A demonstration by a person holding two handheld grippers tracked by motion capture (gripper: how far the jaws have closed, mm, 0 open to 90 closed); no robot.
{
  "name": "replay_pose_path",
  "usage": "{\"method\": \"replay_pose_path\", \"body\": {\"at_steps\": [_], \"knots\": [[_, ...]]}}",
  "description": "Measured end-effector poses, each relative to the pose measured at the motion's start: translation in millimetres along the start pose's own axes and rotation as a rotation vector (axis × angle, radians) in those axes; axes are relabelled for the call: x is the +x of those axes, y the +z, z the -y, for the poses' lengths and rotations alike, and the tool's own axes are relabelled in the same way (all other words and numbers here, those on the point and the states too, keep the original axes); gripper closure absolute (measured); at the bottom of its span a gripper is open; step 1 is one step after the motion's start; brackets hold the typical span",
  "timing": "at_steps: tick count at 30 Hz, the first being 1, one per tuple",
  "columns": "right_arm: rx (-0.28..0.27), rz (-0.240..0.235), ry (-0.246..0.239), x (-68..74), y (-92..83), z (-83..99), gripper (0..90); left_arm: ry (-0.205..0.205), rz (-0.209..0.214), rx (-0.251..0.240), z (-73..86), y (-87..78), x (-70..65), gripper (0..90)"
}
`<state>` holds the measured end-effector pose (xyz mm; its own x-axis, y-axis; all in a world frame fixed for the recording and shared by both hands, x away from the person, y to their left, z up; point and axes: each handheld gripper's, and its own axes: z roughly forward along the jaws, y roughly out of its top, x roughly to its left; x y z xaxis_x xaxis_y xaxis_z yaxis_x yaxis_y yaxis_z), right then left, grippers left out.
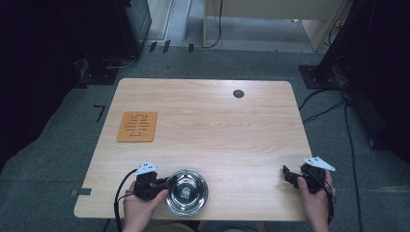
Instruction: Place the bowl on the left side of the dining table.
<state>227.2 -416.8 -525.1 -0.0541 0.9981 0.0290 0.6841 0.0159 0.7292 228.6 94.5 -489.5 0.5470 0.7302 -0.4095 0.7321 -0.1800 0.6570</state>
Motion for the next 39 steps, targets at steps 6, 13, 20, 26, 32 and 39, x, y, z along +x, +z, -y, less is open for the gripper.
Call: {"method": "replay_pose_path", "body": {"at_steps": [6, 13, 20, 26, 32, 39], "knots": [[-0.001, 0.0, -0.001, -0.1, 0.1, 0.0, 11.4, 0.004, 0.003, -0.004, -4.0, -2.1, 2.5, 83.8], [0.0, 0.001, 0.0, 0.1, 0.1, 0.0, 11.4, -0.004, 0.032, -0.016, -10.8, -8.7, 10.1, 83.9], [-0.001, 0.006, 0.005, 0.5, 0.0, 0.1, 11.4, -0.017, 0.016, -0.059, -19.4, -22.8, 18.0, 84.1], [-0.001, 0.008, 0.006, 0.5, -0.1, 0.2, 11.4, -0.041, 0.02, -0.089, -24.8, -31.5, 24.7, 84.1], [-0.001, 0.008, 0.006, 0.5, -0.1, 0.2, 11.4, -0.072, 0.013, -0.117, -33.0, -35.6, 29.9, 84.2], [-0.001, 0.008, 0.007, 0.5, -0.2, 0.3, 11.4, -0.087, -0.007, -0.165, -44.5, -40.2, 37.0, 84.2]]}}
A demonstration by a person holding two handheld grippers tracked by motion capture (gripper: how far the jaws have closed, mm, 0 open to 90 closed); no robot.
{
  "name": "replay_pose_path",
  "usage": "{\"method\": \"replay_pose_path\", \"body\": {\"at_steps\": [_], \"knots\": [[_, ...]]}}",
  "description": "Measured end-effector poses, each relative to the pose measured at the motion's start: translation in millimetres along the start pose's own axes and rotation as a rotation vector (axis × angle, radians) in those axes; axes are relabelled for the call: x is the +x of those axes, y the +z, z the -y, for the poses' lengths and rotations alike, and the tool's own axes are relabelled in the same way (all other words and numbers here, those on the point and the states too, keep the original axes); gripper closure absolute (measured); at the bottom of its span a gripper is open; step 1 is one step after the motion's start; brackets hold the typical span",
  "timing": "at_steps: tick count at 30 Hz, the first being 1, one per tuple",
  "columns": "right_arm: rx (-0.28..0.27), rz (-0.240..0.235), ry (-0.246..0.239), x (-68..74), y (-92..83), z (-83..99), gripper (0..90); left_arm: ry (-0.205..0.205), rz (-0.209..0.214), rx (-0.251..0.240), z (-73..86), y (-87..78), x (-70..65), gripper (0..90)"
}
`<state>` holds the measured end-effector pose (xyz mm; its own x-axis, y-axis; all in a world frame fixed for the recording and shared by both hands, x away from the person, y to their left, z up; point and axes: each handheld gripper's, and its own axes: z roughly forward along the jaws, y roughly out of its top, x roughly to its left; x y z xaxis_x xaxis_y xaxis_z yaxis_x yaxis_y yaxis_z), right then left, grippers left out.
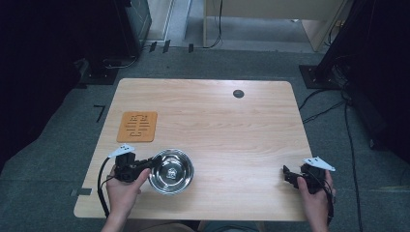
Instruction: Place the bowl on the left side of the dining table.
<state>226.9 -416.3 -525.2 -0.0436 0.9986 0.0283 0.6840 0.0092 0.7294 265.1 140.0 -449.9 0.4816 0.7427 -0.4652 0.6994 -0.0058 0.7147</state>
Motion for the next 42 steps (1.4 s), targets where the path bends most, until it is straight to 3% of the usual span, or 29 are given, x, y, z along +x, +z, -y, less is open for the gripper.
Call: {"method": "replay_pose_path", "body": {"at_steps": [25, 42], "knots": [[0.0, 0.0, 0.0, 0.0, 0.0, 0.0, 11.4, -0.113, -0.022, -0.061, -15.9, 2.7, 25.6, 84.2], [0.0, 0.0, 0.0, 0.0, 0.0, 0.0, 11.4, -0.147, -0.062, -0.093, -23.9, 3.7, 41.1, 84.2]]}}
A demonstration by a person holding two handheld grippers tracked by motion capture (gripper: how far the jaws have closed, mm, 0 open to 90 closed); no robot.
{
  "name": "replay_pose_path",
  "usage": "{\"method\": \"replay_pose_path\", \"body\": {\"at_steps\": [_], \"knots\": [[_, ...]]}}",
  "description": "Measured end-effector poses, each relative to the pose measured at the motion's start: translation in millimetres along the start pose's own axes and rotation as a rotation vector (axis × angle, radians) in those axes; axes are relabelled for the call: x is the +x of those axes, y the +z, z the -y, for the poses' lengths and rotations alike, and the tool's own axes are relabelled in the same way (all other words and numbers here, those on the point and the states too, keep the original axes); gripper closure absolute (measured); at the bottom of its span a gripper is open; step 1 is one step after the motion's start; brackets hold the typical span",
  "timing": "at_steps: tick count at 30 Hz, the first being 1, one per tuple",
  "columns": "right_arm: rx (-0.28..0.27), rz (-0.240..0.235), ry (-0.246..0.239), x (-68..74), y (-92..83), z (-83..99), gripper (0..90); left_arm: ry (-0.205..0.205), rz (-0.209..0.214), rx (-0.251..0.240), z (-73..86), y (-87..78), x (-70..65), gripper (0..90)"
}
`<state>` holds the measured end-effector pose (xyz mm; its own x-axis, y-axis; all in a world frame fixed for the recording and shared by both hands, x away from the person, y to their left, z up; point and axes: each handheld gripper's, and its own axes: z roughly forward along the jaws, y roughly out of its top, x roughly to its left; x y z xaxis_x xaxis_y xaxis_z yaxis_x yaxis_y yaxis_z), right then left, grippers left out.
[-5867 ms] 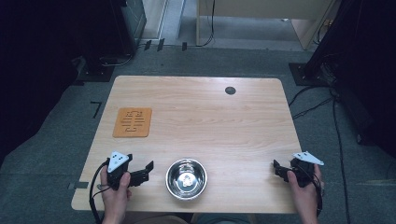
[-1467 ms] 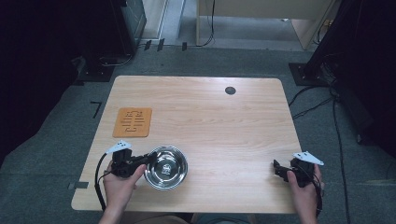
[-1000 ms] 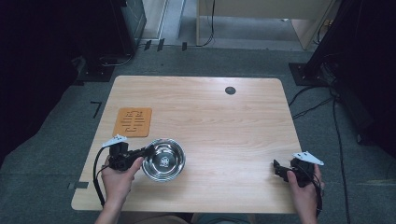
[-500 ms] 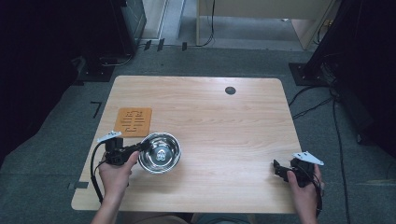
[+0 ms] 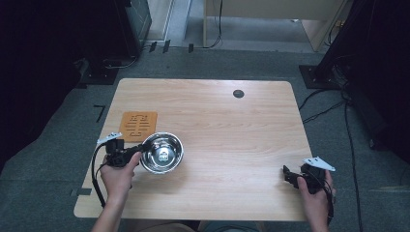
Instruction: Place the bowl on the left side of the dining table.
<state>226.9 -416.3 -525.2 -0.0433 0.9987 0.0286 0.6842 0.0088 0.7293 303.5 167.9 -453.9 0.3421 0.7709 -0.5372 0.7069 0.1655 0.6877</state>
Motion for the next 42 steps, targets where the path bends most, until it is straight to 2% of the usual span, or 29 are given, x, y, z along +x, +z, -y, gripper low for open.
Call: {"method": "replay_pose_path", "body": {"at_steps": [25, 27, 31, 37, 42], "knots": [[0.0, 0.0, -0.001, -0.1, 0.0, 0.0, 11.4, -0.036, -0.073, -0.081, -22.9, -2.0, 15.8, 84.2], [0.0, 0.0, -0.001, -0.1, 0.0, 0.0, 11.4, -0.048, -0.07, -0.09, -25.1, -2.1, 18.6, 84.2], [-0.001, 0.0, 0.0, -0.1, 0.1, 0.0, 11.4, -0.062, -0.103, -0.104, -30.0, -0.6, 26.8, 84.2], [-0.001, 0.0, -0.001, -0.1, 0.1, 0.1, 11.4, -0.09, -0.132, -0.128, -34.9, -2.2, 38.1, 84.2], [-0.001, 0.0, -0.001, -0.1, 0.1, 0.1, 11.4, -0.113, -0.149, -0.129, -39.0, -1.2, 47.3, 84.2]]}}
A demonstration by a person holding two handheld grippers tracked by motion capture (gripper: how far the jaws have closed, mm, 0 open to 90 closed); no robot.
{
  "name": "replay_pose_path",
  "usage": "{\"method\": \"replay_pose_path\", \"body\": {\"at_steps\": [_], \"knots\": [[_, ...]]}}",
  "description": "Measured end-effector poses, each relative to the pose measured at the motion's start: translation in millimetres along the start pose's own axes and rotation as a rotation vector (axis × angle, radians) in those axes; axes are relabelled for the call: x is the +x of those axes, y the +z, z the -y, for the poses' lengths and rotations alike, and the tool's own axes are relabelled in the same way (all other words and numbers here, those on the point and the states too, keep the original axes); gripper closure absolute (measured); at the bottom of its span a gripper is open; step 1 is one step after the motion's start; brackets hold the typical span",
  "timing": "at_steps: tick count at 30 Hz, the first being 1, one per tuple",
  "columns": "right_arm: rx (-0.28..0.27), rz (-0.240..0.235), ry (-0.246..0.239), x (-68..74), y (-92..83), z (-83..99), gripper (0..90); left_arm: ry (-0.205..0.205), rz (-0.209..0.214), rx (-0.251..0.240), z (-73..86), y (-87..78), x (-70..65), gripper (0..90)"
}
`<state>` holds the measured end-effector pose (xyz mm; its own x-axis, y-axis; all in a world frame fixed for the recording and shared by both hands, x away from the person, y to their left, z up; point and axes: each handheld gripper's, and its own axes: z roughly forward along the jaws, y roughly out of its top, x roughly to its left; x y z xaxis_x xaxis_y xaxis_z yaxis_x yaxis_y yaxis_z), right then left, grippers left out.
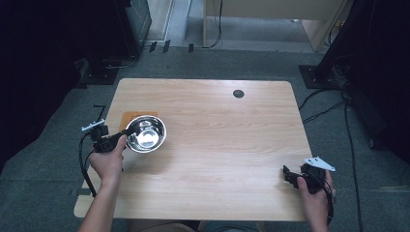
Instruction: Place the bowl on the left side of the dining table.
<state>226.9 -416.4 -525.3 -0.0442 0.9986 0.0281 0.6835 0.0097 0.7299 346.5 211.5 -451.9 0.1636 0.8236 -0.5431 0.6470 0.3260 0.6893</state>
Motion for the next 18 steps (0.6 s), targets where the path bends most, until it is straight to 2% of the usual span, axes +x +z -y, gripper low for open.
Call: {"method": "replay_pose_path", "body": {"at_steps": [3, 9, 18], "knots": [[0.0, 0.0, 0.0, 0.0, 0.0, 0.0, 11.4, -0.017, -0.009, -0.009, -1.7, 2.2, 3.5, 84.2], [0.0, 0.0, 0.0, 0.0, 0.0, 0.0, 11.4, -0.014, -0.041, -0.003, -4.2, 7.0, 7.0, 84.2], [0.0, 0.0, 0.0, 0.0, 0.0, 0.0, 11.4, -0.071, -0.084, -0.028, -8.6, 13.5, 18.8, 84.2]]}}
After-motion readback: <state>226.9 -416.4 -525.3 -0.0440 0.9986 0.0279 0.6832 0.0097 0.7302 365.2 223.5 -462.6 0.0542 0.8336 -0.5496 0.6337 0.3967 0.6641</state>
